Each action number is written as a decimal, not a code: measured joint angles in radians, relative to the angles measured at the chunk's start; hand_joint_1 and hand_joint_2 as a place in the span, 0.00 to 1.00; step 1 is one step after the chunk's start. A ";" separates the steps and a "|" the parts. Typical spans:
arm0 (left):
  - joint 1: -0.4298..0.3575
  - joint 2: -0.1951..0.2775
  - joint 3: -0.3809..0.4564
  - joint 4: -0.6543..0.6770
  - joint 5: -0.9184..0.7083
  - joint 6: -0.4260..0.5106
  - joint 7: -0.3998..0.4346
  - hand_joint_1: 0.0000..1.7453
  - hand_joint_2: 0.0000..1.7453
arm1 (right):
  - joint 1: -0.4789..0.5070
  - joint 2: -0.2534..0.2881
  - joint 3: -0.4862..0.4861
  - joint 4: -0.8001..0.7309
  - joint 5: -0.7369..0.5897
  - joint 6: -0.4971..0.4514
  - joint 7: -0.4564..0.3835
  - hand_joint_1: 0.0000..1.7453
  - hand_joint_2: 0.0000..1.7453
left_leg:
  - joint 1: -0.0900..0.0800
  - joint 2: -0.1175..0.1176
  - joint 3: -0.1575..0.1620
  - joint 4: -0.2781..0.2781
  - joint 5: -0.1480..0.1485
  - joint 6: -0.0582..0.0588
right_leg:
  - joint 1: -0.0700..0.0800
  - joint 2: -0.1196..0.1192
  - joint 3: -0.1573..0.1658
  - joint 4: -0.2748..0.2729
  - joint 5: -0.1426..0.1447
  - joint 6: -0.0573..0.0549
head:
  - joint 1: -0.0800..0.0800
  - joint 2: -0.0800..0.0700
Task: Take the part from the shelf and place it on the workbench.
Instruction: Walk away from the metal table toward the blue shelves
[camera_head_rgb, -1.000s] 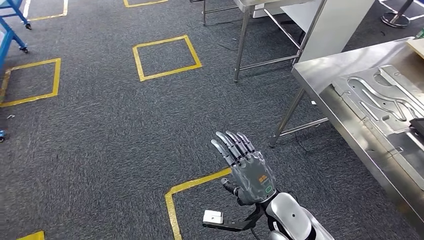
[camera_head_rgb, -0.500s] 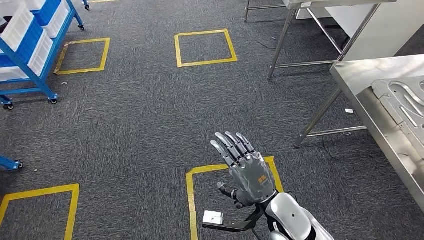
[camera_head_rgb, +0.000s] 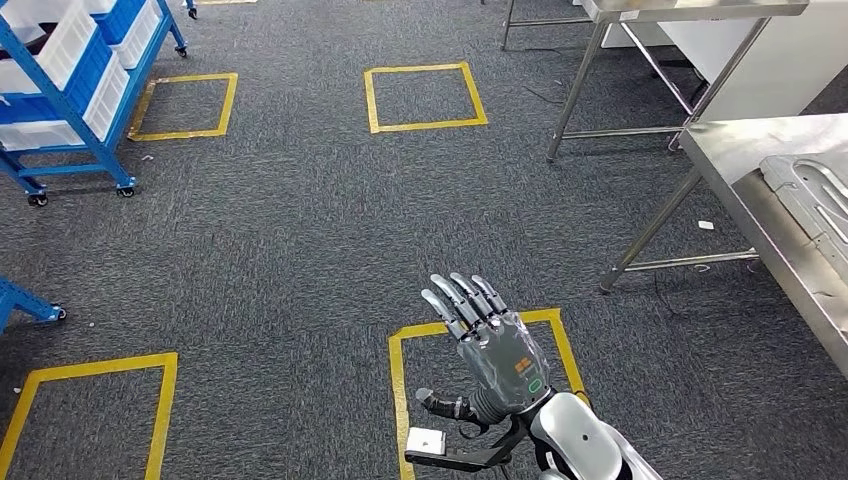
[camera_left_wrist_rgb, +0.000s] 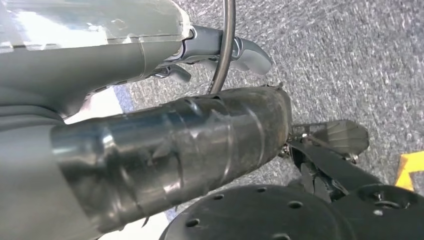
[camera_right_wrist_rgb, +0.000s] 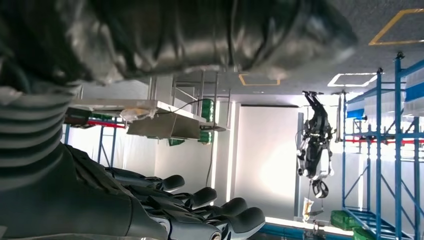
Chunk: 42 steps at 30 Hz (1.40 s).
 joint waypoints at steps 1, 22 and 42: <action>-0.001 -0.002 0.000 0.000 0.000 0.001 0.000 0.00 0.00 | 0.000 0.000 0.000 0.000 0.000 0.000 0.000 0.00 0.00 | -0.001 -0.001 -0.002 0.001 0.001 -0.002 | 0.005 0.002 0.025 -0.045 0.008 -0.007 | 0.000 0.000; 0.005 -0.031 -0.001 -0.049 -0.056 0.025 0.020 0.00 0.00 | 0.027 -0.006 0.002 0.000 -0.001 0.003 -0.004 0.00 0.00 | 0.001 -0.004 -0.023 0.006 0.012 -0.018 | 0.012 0.003 0.025 -0.079 0.012 -0.003 | 0.000 0.000; 0.058 -0.059 0.022 -0.171 -0.088 -0.042 0.052 0.00 0.00 | 0.050 -0.027 0.002 0.001 -0.002 -0.009 -0.017 0.00 0.00 | 0.008 -0.002 -0.013 -0.027 0.030 0.009 | -0.022 0.002 -0.104 0.182 -0.103 0.042 | 0.000 0.000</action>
